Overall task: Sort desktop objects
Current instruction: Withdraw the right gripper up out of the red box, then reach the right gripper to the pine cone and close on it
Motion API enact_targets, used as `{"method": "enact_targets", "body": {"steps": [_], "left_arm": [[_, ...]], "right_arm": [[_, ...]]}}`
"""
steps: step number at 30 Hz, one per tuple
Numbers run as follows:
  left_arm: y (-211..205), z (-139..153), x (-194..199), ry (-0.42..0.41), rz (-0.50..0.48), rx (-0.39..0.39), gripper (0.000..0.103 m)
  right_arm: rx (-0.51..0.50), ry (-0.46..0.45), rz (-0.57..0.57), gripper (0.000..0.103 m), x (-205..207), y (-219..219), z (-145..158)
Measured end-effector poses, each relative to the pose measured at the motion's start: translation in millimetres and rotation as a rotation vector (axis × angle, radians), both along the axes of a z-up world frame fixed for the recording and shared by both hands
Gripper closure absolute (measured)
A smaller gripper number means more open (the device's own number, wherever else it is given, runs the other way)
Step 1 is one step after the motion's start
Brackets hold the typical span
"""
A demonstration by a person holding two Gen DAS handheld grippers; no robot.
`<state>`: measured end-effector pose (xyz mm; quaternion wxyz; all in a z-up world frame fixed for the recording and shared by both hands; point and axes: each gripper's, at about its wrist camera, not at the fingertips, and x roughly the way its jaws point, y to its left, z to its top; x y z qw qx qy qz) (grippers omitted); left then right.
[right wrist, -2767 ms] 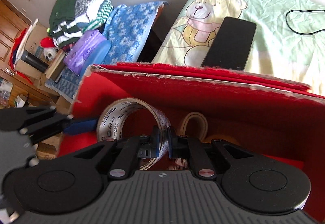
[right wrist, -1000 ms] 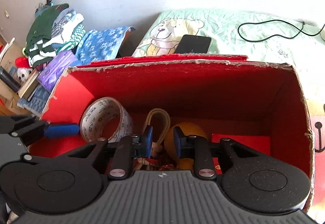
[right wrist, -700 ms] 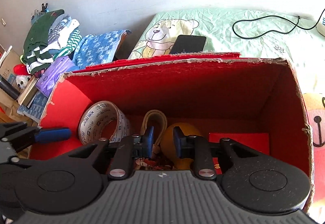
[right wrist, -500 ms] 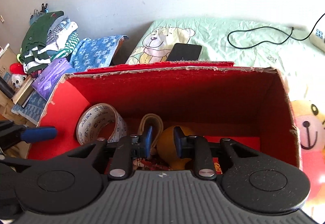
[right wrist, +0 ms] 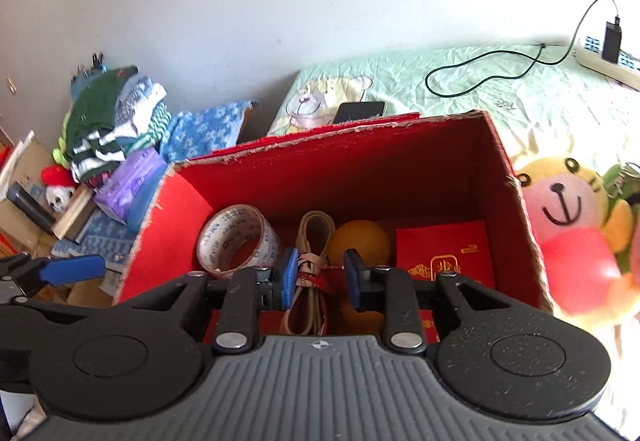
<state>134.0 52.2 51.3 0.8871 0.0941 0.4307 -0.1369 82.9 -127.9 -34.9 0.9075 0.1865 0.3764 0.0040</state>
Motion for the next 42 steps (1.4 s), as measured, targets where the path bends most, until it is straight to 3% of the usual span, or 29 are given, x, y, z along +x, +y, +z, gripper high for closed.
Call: {"method": "enact_targets", "body": {"steps": [7, 15, 23, 28, 33, 38, 42], "left_arm": [[17.3, 12.8, -31.5, -0.009, -0.042, -0.079, 0.003], [41.6, -7.3, -61.8, 0.064, -0.072, -0.138, 0.003], [40.2, -54.0, -75.3, 0.143, -0.105, -0.122, 0.003], [27.3, -84.5, -76.0, 0.173, -0.15, -0.114, 0.003], [25.4, -103.1, -69.8, 0.214, -0.156, -0.172, 0.003], [14.1, -108.4, -67.6, 0.173, -0.137, -0.131, 0.002], [-2.5, -112.2, -71.3, 0.142, -0.189, -0.078, 0.001]], "right_arm": [[0.021, -0.073, -0.008, 0.069, -35.3, 6.4, 11.6], [0.039, -0.109, 0.049, 0.069, -71.8, 12.6, 4.5], [0.06, 0.037, 0.091, 0.069, -74.5, 22.9, -38.9], [0.145, 0.141, 0.086, 0.069, -66.4, 18.2, -61.7], [0.21, 0.189, 0.082, 0.063, -65.8, 11.8, -74.1], [0.258, 0.213, 0.081, 0.063, -64.4, 5.2, -81.2], [0.294, 0.225, 0.102, 0.063, -60.3, 3.1, -85.8]]}}
